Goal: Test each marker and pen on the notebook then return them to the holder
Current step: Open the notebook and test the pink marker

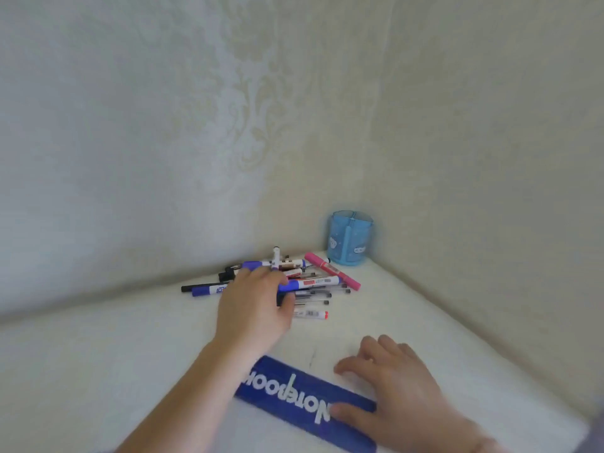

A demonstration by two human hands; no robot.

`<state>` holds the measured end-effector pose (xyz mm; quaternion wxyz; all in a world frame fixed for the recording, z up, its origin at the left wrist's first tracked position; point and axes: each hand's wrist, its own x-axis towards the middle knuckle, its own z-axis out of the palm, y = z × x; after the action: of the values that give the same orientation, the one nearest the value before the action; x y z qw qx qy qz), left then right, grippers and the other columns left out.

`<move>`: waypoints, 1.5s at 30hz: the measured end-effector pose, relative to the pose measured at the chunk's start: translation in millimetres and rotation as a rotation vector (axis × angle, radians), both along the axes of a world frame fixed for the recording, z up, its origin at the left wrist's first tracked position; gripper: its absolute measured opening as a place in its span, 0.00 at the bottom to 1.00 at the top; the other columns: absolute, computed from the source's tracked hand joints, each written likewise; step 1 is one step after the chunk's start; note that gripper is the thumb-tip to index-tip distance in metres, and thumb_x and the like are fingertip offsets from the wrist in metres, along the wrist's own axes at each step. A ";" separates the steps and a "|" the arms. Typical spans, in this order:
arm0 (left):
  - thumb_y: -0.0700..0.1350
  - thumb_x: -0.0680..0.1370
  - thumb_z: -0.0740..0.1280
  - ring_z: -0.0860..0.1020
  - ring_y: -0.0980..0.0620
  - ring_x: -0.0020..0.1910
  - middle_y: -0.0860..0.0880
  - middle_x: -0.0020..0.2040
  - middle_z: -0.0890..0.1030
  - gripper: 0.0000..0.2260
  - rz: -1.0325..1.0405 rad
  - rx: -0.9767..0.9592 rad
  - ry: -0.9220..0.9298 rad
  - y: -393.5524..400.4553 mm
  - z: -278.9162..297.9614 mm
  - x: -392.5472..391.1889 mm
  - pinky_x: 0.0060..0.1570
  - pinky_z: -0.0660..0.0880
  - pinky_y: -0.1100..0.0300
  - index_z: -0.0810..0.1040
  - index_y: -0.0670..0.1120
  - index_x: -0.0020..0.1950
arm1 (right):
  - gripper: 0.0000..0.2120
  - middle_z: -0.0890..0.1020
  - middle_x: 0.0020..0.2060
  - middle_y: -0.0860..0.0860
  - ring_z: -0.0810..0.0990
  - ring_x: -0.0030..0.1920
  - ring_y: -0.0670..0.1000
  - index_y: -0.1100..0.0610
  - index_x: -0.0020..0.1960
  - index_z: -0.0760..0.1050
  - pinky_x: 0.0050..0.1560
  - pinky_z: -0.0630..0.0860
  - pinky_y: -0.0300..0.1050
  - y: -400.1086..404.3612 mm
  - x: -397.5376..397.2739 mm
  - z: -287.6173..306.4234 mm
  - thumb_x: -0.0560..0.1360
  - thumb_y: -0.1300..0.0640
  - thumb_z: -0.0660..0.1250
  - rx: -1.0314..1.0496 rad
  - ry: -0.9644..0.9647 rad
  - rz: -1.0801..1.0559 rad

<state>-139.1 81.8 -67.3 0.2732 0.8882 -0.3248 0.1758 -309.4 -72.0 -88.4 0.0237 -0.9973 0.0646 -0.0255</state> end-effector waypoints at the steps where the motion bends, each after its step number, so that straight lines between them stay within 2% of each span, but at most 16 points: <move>1: 0.54 0.77 0.64 0.75 0.53 0.53 0.57 0.52 0.80 0.12 -0.006 0.049 -0.019 8.8 -1.4 -15.3 0.50 0.74 0.59 0.78 0.55 0.59 | 0.39 0.71 0.49 0.39 0.71 0.53 0.45 0.39 0.60 0.73 0.52 0.68 0.44 7.7 -3.8 -0.9 0.63 0.18 0.44 -0.063 -0.078 -0.048; 4: 0.57 0.78 0.62 0.75 0.56 0.54 0.58 0.55 0.78 0.14 -0.033 0.138 0.123 22.2 -12.2 -45.1 0.50 0.74 0.61 0.75 0.57 0.62 | 0.37 0.73 0.48 0.44 0.72 0.49 0.47 0.45 0.55 0.75 0.43 0.67 0.42 26.5 -8.5 1.2 0.67 0.21 0.44 -0.075 -0.089 -0.082; 6: 0.60 0.78 0.60 0.72 0.54 0.59 0.56 0.61 0.75 0.18 -0.040 0.274 0.168 21.8 -24.0 -57.5 0.56 0.73 0.57 0.73 0.56 0.65 | 0.28 0.73 0.45 0.43 0.72 0.46 0.45 0.46 0.51 0.76 0.41 0.67 0.40 28.2 -8.6 4.6 0.71 0.26 0.52 0.065 0.014 -0.065; 8: 0.63 0.78 0.57 0.67 0.50 0.65 0.54 0.66 0.70 0.23 -0.007 0.412 0.160 17.4 -36.2 -70.1 0.63 0.68 0.54 0.69 0.55 0.69 | 0.19 0.76 0.42 0.42 0.73 0.44 0.43 0.45 0.43 0.77 0.40 0.69 0.37 19.8 -3.6 9.6 0.72 0.31 0.59 0.209 -0.025 -0.105; 12: 0.67 0.77 0.53 0.53 0.46 0.75 0.53 0.75 0.56 0.31 -0.067 0.512 0.270 17.5 -43.2 -82.0 0.75 0.52 0.48 0.58 0.53 0.76 | 0.12 0.77 0.54 0.41 0.71 0.57 0.45 0.41 0.57 0.75 0.56 0.72 0.41 -18.7 28.3 -2.5 0.77 0.40 0.60 0.198 -0.066 -0.116; 15: 0.67 0.78 0.55 0.46 0.50 0.78 0.57 0.78 0.51 0.33 -0.204 0.612 0.359 31.3 -30.1 -74.9 0.77 0.47 0.49 0.52 0.55 0.78 | 0.11 0.76 0.59 0.43 0.70 0.62 0.49 0.41 0.60 0.74 0.62 0.69 0.46 -31.5 60.7 -4.6 0.79 0.45 0.58 0.215 -0.059 -0.035; 19: 0.65 0.78 0.60 0.51 0.50 0.77 0.54 0.78 0.53 0.33 -0.280 0.803 0.370 33.4 -5.0 -66.7 0.75 0.54 0.49 0.54 0.54 0.78 | 0.16 0.70 0.66 0.46 0.64 0.68 0.52 0.39 0.67 0.68 0.67 0.65 0.51 -28.3 100.3 -8.8 0.80 0.43 0.56 0.140 -0.012 0.052; 23: 0.63 0.77 0.60 0.68 0.45 0.67 0.49 0.68 0.69 0.27 -0.113 0.925 0.234 -2.6 13.3 -46.5 0.60 0.71 0.47 0.66 0.50 0.71 | 0.16 0.70 0.65 0.45 0.65 0.67 0.50 0.40 0.65 0.70 0.66 0.65 0.51 -30.4 114.8 -13.3 0.78 0.41 0.56 0.179 -0.056 0.061; 25: 0.61 0.80 0.57 0.70 0.44 0.65 0.47 0.65 0.72 0.23 -0.012 0.878 0.114 -20.6 7.6 -30.8 0.58 0.71 0.48 0.69 0.48 0.68 | 0.14 0.73 0.59 0.44 0.69 0.62 0.49 0.42 0.60 0.74 0.61 0.69 0.47 -39.1 112.6 -18.8 0.78 0.42 0.56 0.175 -0.105 0.066; 29: 0.58 0.82 0.51 0.72 0.48 0.59 0.49 0.60 0.75 0.18 -0.117 0.738 -0.103 -39.4 -19.1 -11.2 0.57 0.69 0.51 0.72 0.49 0.62 | 0.06 0.77 0.45 0.41 0.72 0.49 0.44 0.44 0.45 0.75 0.49 0.71 0.39 -56.6 112.8 -18.2 0.76 0.44 0.64 0.324 -0.212 0.032; 32: 0.61 0.82 0.48 0.72 0.55 0.52 0.56 0.52 0.77 0.19 -0.206 0.470 -0.139 -41.2 -40.3 -6.0 0.53 0.70 0.57 0.74 0.54 0.56 | 0.12 0.78 0.35 0.43 0.74 0.37 0.44 0.46 0.36 0.73 0.40 0.71 0.39 -67.5 117.1 -15.7 0.77 0.47 0.65 0.571 -0.332 0.071; 35: 0.63 0.81 0.49 0.73 0.60 0.45 0.57 0.43 0.77 0.20 -0.284 0.159 -0.003 -38.2 -46.5 5.2 0.48 0.72 0.59 0.75 0.54 0.46 | 0.15 0.81 0.34 0.46 0.77 0.36 0.44 0.46 0.37 0.75 0.42 0.74 0.42 -77.9 112.6 -16.7 0.78 0.43 0.58 0.656 -0.371 0.085; 37: 0.63 0.80 0.51 0.75 0.58 0.40 0.55 0.38 0.77 0.21 -0.361 -0.093 0.159 -35.8 -44.6 13.2 0.42 0.73 0.58 0.76 0.51 0.42 | 0.19 0.82 0.34 0.46 0.78 0.36 0.45 0.48 0.40 0.77 0.42 0.75 0.43 -83.6 109.2 -15.2 0.76 0.38 0.53 0.632 -0.380 0.055; 39: 0.62 0.79 0.56 0.77 0.55 0.38 0.50 0.39 0.82 0.21 -0.431 -0.382 0.456 -31.0 -35.1 19.3 0.41 0.73 0.60 0.77 0.48 0.40 | 0.20 0.81 0.35 0.43 0.77 0.36 0.45 0.50 0.43 0.79 0.44 0.75 0.44 -85.8 107.1 -12.5 0.76 0.38 0.55 0.593 -0.359 0.056; 41: 0.59 0.79 0.57 0.78 0.48 0.37 0.44 0.41 0.84 0.19 -0.497 -0.686 0.761 -21.4 -26.8 29.9 0.38 0.72 0.59 0.77 0.48 0.38 | 0.15 0.81 0.38 0.40 0.76 0.37 0.44 0.48 0.45 0.79 0.44 0.76 0.45 -81.5 103.4 -12.1 0.74 0.40 0.61 0.562 -0.269 0.116; 45: 0.64 0.71 0.69 0.75 0.47 0.29 0.43 0.40 0.81 0.20 -0.631 -0.859 0.880 5.9 -15.8 52.8 0.34 0.71 0.57 0.79 0.48 0.46 | 0.23 0.78 0.51 0.38 0.74 0.51 0.45 0.47 0.55 0.79 0.55 0.72 0.45 -75.4 91.5 -14.0 0.66 0.37 0.65 0.394 -0.122 0.335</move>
<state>-86.3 87.7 -83.1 0.7454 0.5528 -0.3283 -0.1759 -217.9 -147.4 -102.4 0.2250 -0.9669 -0.0992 -0.0685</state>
